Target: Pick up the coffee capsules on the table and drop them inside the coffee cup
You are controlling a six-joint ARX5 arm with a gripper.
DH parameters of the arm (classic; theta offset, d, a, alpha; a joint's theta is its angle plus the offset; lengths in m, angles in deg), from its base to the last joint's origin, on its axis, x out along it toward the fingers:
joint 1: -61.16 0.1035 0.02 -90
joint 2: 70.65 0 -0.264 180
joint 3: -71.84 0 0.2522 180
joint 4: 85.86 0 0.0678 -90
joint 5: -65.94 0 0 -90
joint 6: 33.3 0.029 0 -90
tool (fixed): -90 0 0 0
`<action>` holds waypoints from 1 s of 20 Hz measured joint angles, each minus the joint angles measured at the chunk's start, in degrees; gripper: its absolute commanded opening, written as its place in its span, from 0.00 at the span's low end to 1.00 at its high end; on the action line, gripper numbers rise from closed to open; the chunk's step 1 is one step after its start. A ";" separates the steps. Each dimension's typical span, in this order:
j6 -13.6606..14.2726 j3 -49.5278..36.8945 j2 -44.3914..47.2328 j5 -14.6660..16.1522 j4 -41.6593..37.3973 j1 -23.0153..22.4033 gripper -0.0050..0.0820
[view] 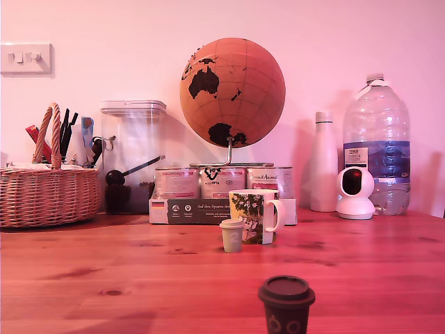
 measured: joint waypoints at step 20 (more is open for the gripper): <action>6.12 0.07 16.52 4.79 -10.12 -18.38 0.76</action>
